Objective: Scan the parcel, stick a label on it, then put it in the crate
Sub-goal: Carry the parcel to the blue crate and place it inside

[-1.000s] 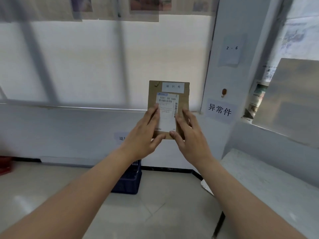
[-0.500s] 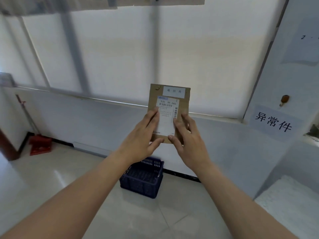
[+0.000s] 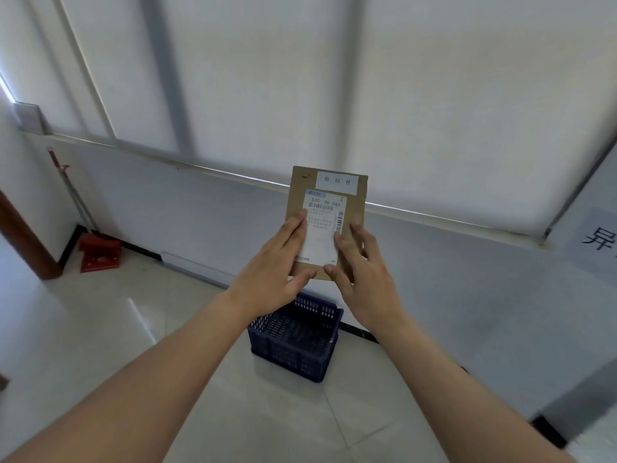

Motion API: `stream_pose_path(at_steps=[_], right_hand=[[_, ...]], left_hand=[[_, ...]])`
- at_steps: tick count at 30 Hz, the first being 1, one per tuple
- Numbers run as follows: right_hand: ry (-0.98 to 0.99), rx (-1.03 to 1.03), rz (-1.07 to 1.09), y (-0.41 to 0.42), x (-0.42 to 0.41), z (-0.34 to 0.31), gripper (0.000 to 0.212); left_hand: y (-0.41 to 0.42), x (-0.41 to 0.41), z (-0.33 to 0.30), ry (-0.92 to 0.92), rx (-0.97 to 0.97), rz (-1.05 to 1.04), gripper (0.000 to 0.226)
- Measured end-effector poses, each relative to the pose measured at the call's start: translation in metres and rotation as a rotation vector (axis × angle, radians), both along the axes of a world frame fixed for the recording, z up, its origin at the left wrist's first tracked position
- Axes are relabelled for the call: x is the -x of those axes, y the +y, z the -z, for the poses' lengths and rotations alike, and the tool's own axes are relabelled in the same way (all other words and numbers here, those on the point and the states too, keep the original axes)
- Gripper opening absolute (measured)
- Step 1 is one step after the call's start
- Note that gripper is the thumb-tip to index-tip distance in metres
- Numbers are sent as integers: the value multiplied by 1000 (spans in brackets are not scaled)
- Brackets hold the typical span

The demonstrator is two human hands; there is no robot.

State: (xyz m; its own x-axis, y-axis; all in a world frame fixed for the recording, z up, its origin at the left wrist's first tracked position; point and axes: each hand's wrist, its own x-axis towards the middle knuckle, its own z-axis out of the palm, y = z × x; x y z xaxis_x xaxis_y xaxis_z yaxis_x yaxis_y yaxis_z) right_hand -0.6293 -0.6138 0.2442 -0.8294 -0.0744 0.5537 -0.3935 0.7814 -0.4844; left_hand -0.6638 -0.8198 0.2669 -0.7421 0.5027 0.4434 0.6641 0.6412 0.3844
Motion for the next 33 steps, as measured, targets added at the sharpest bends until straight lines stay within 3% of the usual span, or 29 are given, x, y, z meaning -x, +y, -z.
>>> stream_pose_path(at_steps=[17,33], right_hand=[[-159,-21,190,-164,204,43,56],[-387,103,116,-168,407,183,60]], left_hand=[[-153,249,50,-88,50,152,92],[-152,446,175,-303,173,91,97]])
